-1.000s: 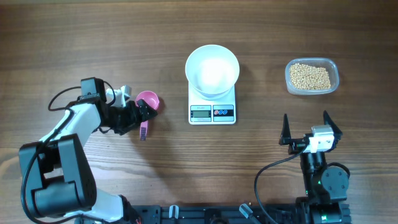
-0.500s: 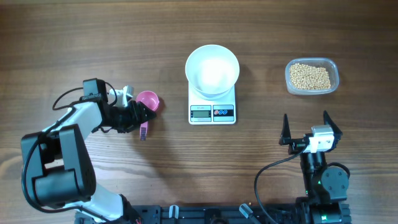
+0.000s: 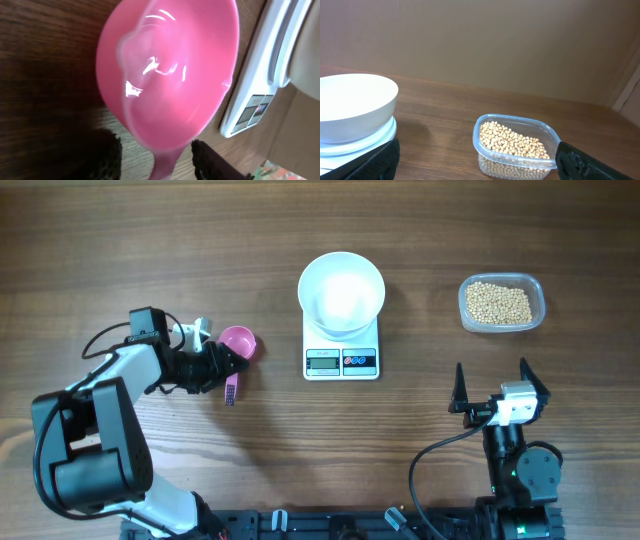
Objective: Scoop item into bowl and weigh 150g on scale
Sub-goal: 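Reach the left gripper to the pink scoop and grasp its handle, then lift the pink scoop with the left gripper toward the scale center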
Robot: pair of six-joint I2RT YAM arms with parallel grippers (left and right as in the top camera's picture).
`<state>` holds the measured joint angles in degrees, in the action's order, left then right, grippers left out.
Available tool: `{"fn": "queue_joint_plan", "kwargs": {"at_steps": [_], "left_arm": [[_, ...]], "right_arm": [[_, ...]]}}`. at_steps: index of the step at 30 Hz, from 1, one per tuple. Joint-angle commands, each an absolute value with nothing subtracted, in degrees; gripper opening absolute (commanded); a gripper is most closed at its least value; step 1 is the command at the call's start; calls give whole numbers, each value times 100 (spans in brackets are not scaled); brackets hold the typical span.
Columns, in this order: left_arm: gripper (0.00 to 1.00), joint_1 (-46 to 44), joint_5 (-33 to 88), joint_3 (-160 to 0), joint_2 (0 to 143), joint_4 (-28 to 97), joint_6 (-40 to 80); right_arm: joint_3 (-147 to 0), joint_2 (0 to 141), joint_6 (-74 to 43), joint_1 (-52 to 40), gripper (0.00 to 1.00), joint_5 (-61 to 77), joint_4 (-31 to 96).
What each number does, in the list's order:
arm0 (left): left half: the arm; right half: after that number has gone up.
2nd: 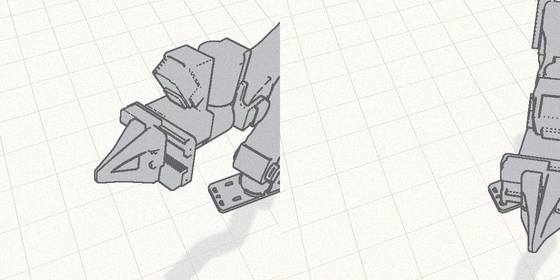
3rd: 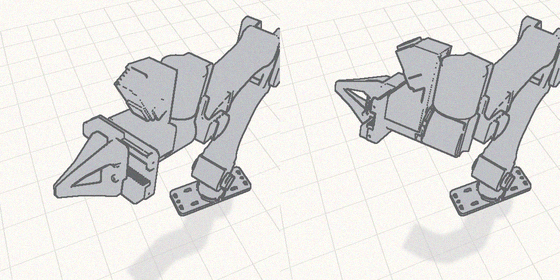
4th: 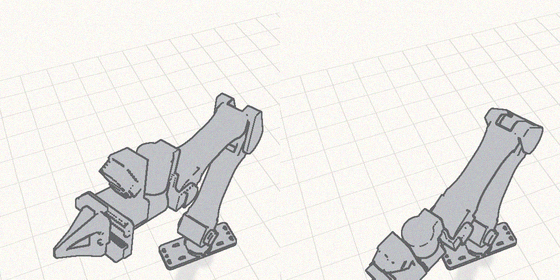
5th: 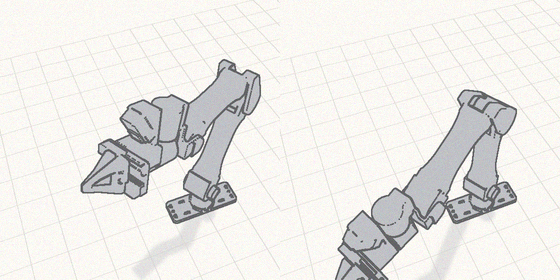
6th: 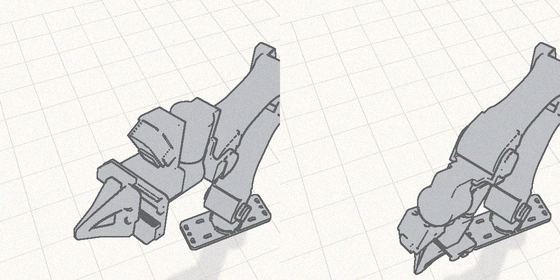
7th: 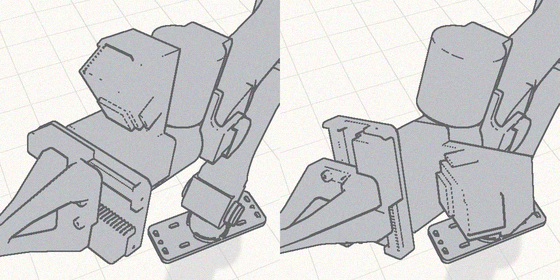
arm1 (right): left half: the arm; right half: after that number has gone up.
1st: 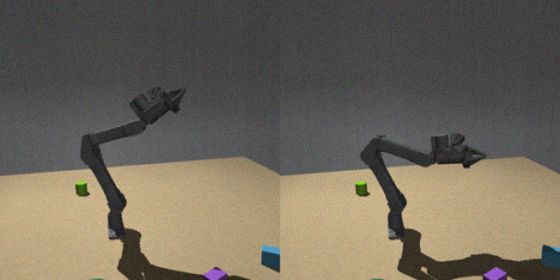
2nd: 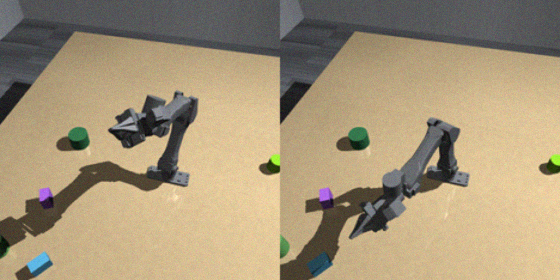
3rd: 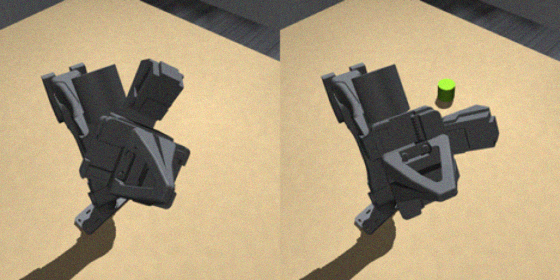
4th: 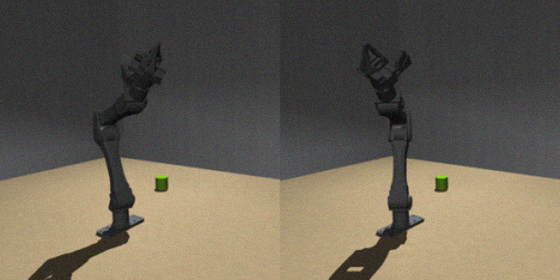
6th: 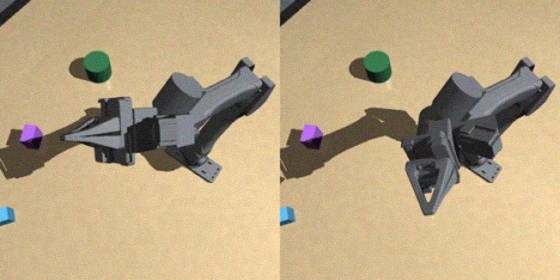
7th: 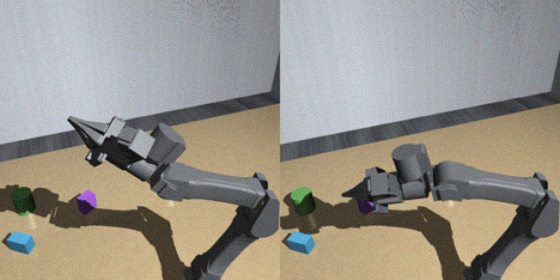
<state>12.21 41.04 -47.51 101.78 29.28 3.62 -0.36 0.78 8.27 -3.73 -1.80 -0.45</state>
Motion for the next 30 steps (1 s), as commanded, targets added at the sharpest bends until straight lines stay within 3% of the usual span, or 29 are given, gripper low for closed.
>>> {"fn": "queue_joint_plan", "kwargs": {"at_steps": [1,5,11,19,24,30], "left_arm": [[45,1278,3857,-4694,10344,2934,340],[40,1278,3857,-4694,10344,2934,342],[4,1278,4403,-4694,10315,2923,342],[4,1278,5673,-4694,9666,2908,834],[4,1275,7428,-4694,8934,2899,1015],[4,1223,7675,-4694,8309,2617,2550]], "right_arm": [[-30,43,891,-390,100,-261,-60],[-30,43,888,-390,100,-259,-60],[-30,43,891,-390,100,-261,-60],[-30,43,888,-390,100,-259,-60],[-30,43,891,-390,100,-261,-60],[-30,43,891,-390,100,-259,-60]]}}
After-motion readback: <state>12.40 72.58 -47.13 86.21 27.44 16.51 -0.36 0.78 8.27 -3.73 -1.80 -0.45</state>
